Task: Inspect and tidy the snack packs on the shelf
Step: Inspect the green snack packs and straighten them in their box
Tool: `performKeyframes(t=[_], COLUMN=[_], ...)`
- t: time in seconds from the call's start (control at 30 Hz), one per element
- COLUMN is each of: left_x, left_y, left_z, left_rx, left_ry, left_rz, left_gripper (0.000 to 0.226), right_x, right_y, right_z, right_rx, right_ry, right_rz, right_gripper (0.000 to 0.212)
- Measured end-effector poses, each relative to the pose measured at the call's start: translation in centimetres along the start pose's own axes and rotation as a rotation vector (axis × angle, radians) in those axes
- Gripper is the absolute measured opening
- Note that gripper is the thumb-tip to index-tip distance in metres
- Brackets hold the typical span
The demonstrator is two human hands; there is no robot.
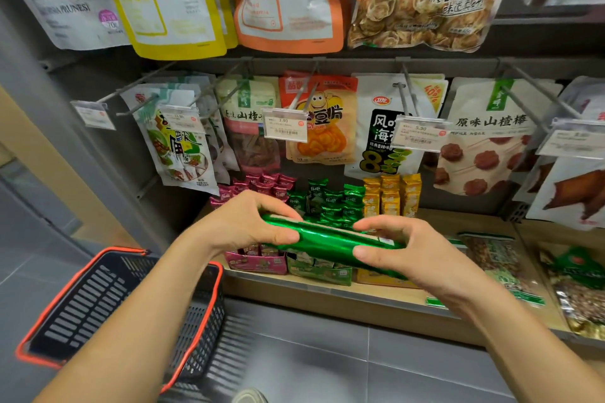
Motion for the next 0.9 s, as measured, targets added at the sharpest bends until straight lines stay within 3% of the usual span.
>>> performKeyframes(t=[0.17, 0.3, 0.4, 0.53, 0.67, 0.9], left_x=[0.4, 0.3, 0.0, 0.0, -0.2, -1.2], left_y=[1.5, 4.4, 5.2, 4.6, 4.5, 3.4], left_z=[0.1, 0.6, 0.6, 0.6, 0.3, -1.6], left_rx=[-0.311, -0.421, -0.469, -0.531, -0.574, -0.518], left_ry=[0.009, 0.189, 0.279, 0.342, 0.359, 0.240], left_rz=[-0.060, -0.061, -0.047, 0.039, 0.062, 0.099], left_gripper=[0.039, 0.039, 0.044, 0.046, 0.043, 0.049], right_x=[0.1, 0.6, 0.9, 0.4, 0.4, 1.0], right_y=[0.2, 1.0, 1.7, 1.0, 0.3, -0.7], right_z=[-0.4, -1.5, -2.0, -1.6, -2.1, -2.7], right_rx=[0.241, 0.474, 0.561, 0.601, 0.784, 0.769], right_ry=[-0.055, -0.270, -0.390, -0.307, -0.256, -0.356], right_rz=[0.163, 0.315, 0.269, 0.129, 0.163, 0.237], right_gripper=[0.031, 0.035, 0.039, 0.056, 0.049, 0.045])
Point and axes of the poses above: each hand's wrist, its own x-axis away from the middle knuckle, its own y-axis out of the palm, z = x × y, the point moved 3 cm from there along -x, towards the middle knuckle, and after that the axes turned 12 degrees about x, right-handed, at the moved point
